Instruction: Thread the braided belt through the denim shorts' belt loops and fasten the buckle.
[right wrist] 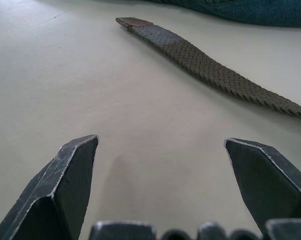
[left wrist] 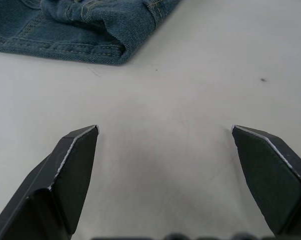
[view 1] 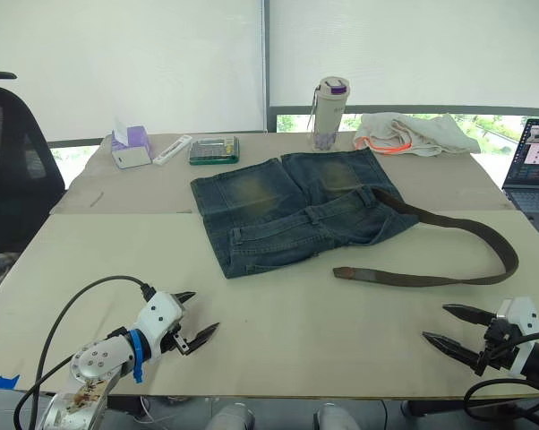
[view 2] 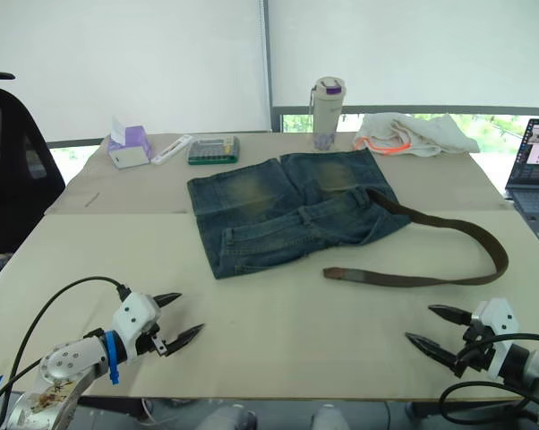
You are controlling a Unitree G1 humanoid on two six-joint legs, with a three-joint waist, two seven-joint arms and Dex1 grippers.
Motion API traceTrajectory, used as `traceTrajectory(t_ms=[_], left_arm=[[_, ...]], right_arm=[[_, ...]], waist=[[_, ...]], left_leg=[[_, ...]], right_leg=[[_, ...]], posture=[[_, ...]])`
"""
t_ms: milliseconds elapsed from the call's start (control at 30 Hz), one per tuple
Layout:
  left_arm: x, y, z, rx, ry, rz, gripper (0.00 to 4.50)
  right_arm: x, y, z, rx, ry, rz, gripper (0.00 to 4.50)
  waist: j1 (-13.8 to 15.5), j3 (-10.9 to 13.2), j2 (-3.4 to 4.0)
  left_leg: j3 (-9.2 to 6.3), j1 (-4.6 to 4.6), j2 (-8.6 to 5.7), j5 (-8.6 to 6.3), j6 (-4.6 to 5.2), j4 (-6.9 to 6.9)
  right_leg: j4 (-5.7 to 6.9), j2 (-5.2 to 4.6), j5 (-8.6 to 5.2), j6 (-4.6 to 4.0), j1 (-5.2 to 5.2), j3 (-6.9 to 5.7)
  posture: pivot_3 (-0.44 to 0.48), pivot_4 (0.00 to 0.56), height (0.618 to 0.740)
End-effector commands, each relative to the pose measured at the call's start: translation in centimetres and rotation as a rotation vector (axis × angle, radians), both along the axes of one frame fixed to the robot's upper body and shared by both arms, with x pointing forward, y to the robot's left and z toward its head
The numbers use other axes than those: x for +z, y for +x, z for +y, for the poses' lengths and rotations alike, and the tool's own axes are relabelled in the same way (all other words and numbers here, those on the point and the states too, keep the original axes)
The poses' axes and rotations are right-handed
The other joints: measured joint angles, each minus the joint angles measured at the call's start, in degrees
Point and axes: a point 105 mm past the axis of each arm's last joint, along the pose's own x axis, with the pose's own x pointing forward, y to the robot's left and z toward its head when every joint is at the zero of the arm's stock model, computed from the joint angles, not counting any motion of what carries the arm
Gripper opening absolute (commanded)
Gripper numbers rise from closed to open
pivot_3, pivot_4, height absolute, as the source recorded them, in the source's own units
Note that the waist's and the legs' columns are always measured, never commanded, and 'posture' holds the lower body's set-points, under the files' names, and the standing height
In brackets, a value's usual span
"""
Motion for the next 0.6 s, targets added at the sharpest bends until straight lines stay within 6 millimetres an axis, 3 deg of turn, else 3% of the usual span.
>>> traceTrajectory(t_ms=[33,367,433,600], left_arm=[[1.2,0.3,-0.4,-0.027,0.004,-0.044,4.50],[1.8,0.9,-0.2,-0.011,0.003,-0.077,4.50],[2.2,1.0,-0.3,-0.024,-0.002,-0.090,4.50],[4.7,1.6,-0.5,-0.081,-0.048,-0.119,4.50]], right_arm=[[1.4,0.4,0.1,0.005,-0.006,-0.063,4.46],[2.8,1.7,1.5,0.022,0.028,-0.122,4.46],[3.7,2.7,2.2,0.028,0.051,-0.161,4.46],[5.1,8.3,4.1,0.023,-0.204,-0.251,4.46]], waist=[[-0.01,0.00,0.00],[-0.10,0.00,0.00],[-0.13,0.00,0.00],[-0.63,-0.02,0.12]], left_leg=[[0.00,0.00,0.00,0.00,0.00,0.00],[0.00,0.01,0.00,0.00,0.00,0.00],[0.01,0.02,0.00,0.00,0.00,0.00],[0.08,0.09,0.02,0.01,0.00,0.01]], right_leg=[[0.00,0.00,0.00,0.00,0.00,0.00],[0.00,0.00,0.00,0.00,0.00,0.00],[0.01,0.00,0.00,0.00,0.00,0.00],[0.07,0.01,0.03,-0.03,-0.04,0.01]], posture=[[0.000,0.150,0.740],[0.000,0.150,0.740],[0.000,0.150,0.740],[0.000,0.150,0.740]])
